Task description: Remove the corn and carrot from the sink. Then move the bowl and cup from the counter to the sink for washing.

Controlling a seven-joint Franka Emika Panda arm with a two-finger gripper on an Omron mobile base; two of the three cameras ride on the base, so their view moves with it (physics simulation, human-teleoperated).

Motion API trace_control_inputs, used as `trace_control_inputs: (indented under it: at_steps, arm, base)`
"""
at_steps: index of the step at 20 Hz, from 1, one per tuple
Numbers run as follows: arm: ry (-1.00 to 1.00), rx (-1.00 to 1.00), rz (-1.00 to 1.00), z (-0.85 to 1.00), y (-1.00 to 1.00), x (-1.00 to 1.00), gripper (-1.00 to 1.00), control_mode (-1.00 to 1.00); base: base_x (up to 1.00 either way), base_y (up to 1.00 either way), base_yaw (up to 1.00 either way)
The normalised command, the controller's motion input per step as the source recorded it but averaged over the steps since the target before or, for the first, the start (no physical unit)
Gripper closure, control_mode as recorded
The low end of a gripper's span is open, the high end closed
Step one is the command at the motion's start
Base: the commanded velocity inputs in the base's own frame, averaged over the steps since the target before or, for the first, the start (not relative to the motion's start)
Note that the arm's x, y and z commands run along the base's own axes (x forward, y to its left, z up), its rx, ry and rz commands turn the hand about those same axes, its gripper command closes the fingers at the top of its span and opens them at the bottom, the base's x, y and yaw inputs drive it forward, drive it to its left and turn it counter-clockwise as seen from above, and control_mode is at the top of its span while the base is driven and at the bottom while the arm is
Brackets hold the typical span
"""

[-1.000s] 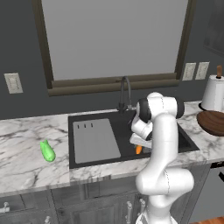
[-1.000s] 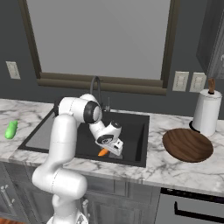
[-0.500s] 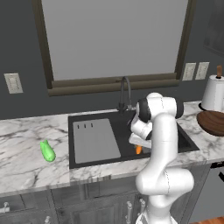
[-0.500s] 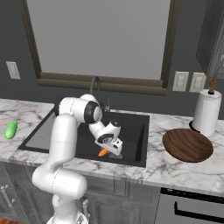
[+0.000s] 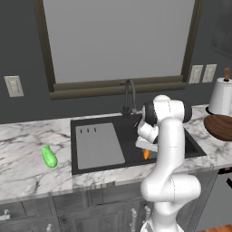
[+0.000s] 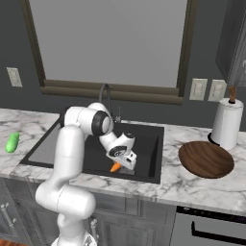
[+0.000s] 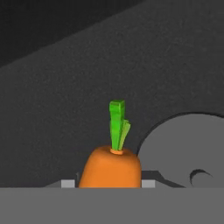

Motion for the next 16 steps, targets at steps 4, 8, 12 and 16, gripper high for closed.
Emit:
trace_control_inputs:
  at_steps: [4,8,12,16]
  arm:
    - [0.0,0.0,0.0,0.31,-0.17,0.0,1.0,-1.0]
    - [0.01,0.01,0.0,0.32,-0.18,-0.05,1.0,-1.0]
    - [0.0,0.04,0.0,0.25,-0.21,-0.19,1.0,-1.0]
    - [0.0,0.05,0.0,0.31,-0.16,-0.25,1.0,-1.0]
  base:
    - [0.0,0.0,0.0]
    - [0.0,0.0,0.0]
    - [0.0,0.0,0.0]
    - [0.0,0.0,0.0]
